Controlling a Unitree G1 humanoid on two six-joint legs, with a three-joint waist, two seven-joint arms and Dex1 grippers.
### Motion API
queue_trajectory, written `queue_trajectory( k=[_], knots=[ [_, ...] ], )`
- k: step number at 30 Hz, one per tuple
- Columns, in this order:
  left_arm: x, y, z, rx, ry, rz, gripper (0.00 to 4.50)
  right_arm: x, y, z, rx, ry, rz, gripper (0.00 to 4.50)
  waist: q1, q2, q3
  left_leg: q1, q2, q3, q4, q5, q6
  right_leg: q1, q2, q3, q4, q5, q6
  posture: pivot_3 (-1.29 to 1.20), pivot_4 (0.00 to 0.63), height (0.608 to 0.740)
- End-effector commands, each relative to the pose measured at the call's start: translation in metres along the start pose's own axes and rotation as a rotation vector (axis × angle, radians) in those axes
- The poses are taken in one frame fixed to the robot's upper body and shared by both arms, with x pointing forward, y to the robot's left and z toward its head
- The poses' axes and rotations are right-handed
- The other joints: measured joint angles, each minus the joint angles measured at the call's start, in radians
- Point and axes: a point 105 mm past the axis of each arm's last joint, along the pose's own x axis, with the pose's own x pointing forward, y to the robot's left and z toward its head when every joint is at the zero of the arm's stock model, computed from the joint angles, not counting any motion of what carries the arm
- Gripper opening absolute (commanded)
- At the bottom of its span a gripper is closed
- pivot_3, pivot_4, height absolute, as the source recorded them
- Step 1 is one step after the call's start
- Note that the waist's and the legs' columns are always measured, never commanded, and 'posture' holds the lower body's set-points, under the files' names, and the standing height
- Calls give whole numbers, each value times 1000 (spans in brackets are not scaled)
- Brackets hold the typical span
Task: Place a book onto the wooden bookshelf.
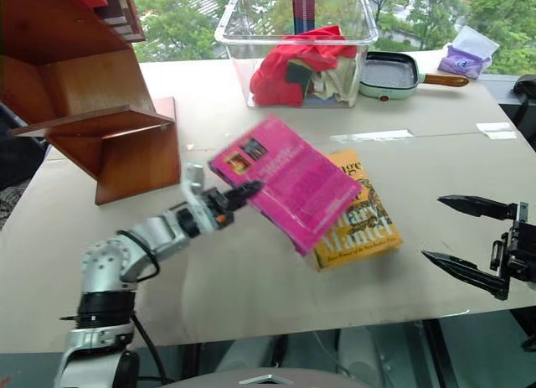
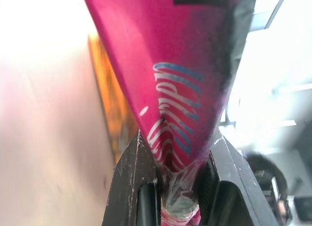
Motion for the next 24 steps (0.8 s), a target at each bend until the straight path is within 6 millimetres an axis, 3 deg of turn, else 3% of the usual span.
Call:
queue_trajectory(
  k=[1,4,6,8,11,14,20,24],
  knots=[
    [-6,-38,34,203,-111,-64,322,4,-4,5,-43,-30,-13,4500,3,0,0,0,0,0,0,0,0,0,0,0,0,0,0,0,150,740],
    [-3,-58,56,413,-157,-19,322,9,-8,6,-52,-52,-20,4500,2,0,0,0,-1,0,-1,0,0,0,0,0,-1,0,0,0,150,740],
    [10,-111,64,859,-148,-49,322,12,-14,5,-58,-65,-19,4500,2,-5,5,0,-2,0,-1,0,0,-1,0,-1,-1,0,0,0,150,740],
    [18,-146,58,1257,-130,-72,322,15,-17,4,-64,-74,-13,4500,2,-11,10,-3,-1,-2,-1,1,-2,-2,1,-2,-2,0,0,0,150,740],
    [25,-169,59,1785,-160,-7,322,18,-22,5,-81,-88,-6,4500,-3,-7,8,-4,-2,1,-2,0,-1,-1,0,-1,-6,0,0,0,150,740],
    [28,-184,74,2154,-232,90,322,21,-27,5,-98,-106,-7,4500,-7,-2,7,-2,-1,3,-6,0,-1,-1,1,1,-10,0,0,0,150,740],
    [16,-193,95,2545,-143,248,322,26,-34,5,-119,-126,-13,4500,-10,-4,9,-8,1,2,-11,0,-1,-10,2,0,-10,0,0,0,150,740],
    [3,-201,112,2644,-17,349,322,29,-39,5,-136,-139,-17,4500,-8,-5,10,-20,0,2,-2,0,-1,-19,1,-1,-5,1,1,0,150,740]
  ],
)
